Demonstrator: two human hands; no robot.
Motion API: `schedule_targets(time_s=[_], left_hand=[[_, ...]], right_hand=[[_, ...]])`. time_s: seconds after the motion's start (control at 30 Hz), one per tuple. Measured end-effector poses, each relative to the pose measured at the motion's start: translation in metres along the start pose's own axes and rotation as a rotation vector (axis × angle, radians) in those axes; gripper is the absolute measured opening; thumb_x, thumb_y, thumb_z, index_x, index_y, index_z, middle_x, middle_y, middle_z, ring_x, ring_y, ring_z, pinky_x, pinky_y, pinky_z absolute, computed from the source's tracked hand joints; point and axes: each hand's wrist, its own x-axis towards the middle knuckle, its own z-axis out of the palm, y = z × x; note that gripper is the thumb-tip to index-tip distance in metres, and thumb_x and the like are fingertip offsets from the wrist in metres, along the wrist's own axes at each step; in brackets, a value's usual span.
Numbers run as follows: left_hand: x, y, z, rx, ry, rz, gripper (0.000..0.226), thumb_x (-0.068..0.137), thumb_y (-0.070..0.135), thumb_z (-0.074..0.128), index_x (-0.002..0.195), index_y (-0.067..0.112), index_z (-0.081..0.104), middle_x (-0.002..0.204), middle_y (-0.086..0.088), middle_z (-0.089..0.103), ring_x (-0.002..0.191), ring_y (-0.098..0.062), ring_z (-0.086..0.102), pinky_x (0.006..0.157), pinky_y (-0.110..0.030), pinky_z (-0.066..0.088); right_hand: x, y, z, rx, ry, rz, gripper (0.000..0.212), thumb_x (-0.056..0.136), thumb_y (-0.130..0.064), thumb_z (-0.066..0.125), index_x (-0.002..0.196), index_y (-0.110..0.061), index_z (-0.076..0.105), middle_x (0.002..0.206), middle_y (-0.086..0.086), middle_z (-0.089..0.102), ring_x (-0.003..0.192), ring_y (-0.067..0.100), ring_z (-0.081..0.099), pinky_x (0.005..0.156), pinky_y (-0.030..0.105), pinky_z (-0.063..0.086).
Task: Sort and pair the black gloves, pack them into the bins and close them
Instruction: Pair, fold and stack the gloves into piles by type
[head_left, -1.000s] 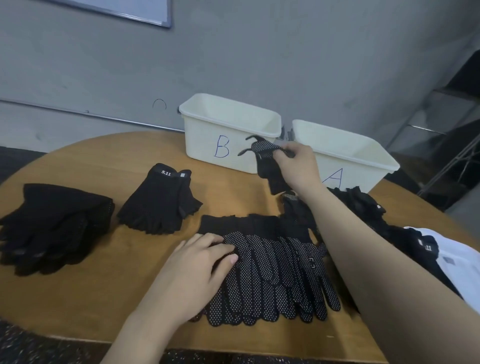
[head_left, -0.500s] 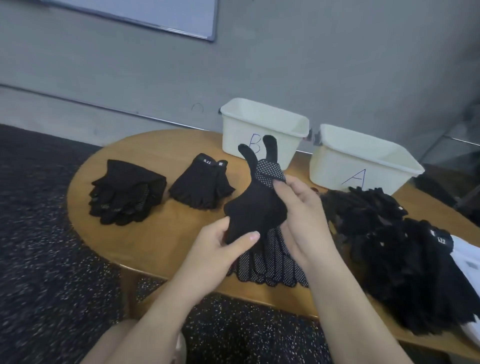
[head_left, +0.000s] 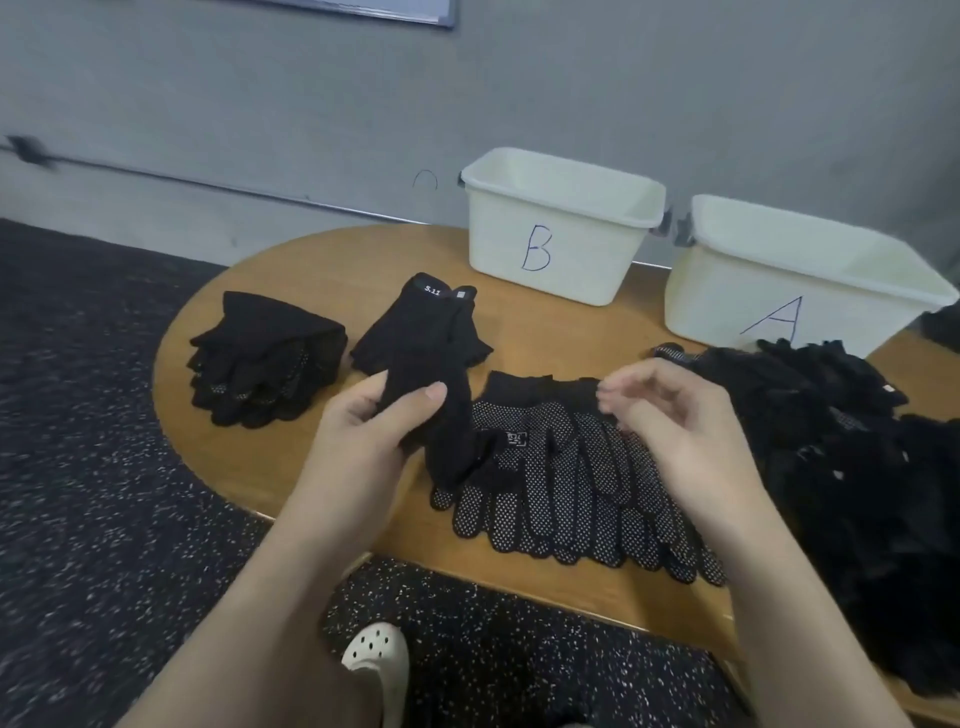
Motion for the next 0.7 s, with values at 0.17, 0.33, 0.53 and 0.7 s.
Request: schedule_targets(time_s=[0.17, 0.33, 0.53, 0.7], left_hand=[[-0.004, 0.000, -0.002, 0.090, -0.169, -0.042, 0.018, 0.076, 0.022, 0.079, 0.092, 0.014, 0.082, 0.101, -0.008, 0.078, 0.099, -0.022, 0.074, 0.081, -0.026, 0.057], [-0.006, 0.000, 0.004, 0.091, -0.267, -0.022, 0.013, 0.083, 0.015, 0.074, 0.094, 0.016, 0.082, 0.095, -0.004, 0.078, 0.091, -0.015, 0.073, 0.077, -0.023, 0.056], [-0.006, -0.001, 0.008, 0.005, -0.188, -0.099, 0.042, 0.089, 0.026, 0.072, 0.124, 0.004, 0.070, 0.129, -0.019, 0.068, 0.116, -0.033, 0.064, 0.100, -0.040, 0.052], [-0.007, -0.015, 0.016, 0.191, -0.195, -0.193, 0.029, 0.094, 0.023, 0.071, 0.118, 0.008, 0.075, 0.122, -0.016, 0.074, 0.115, -0.029, 0.069, 0.098, -0.040, 0.052]], right_hand=[[-0.004, -0.008, 0.019, 0.184, -0.347, -0.116, 0.028, 0.097, -0.027, 0.069, 0.126, -0.029, 0.069, 0.128, -0.016, 0.070, 0.121, 0.003, 0.064, 0.103, 0.018, 0.048], [-0.004, -0.011, 0.032, 0.240, -0.474, -0.112, 0.024, 0.090, -0.039, 0.073, 0.113, -0.031, 0.072, 0.094, -0.011, 0.072, 0.095, 0.003, 0.067, 0.091, 0.019, 0.052], [-0.001, -0.010, 0.035, 0.254, -0.302, -0.211, 0.015, 0.091, -0.030, 0.077, 0.084, -0.018, 0.072, 0.084, 0.002, 0.076, 0.081, 0.017, 0.071, 0.077, 0.031, 0.056], [0.001, -0.011, 0.040, 0.270, -0.135, -0.260, 0.015, 0.089, -0.026, 0.079, 0.079, -0.019, 0.071, 0.079, 0.008, 0.073, 0.075, 0.030, 0.068, 0.067, 0.044, 0.057]])
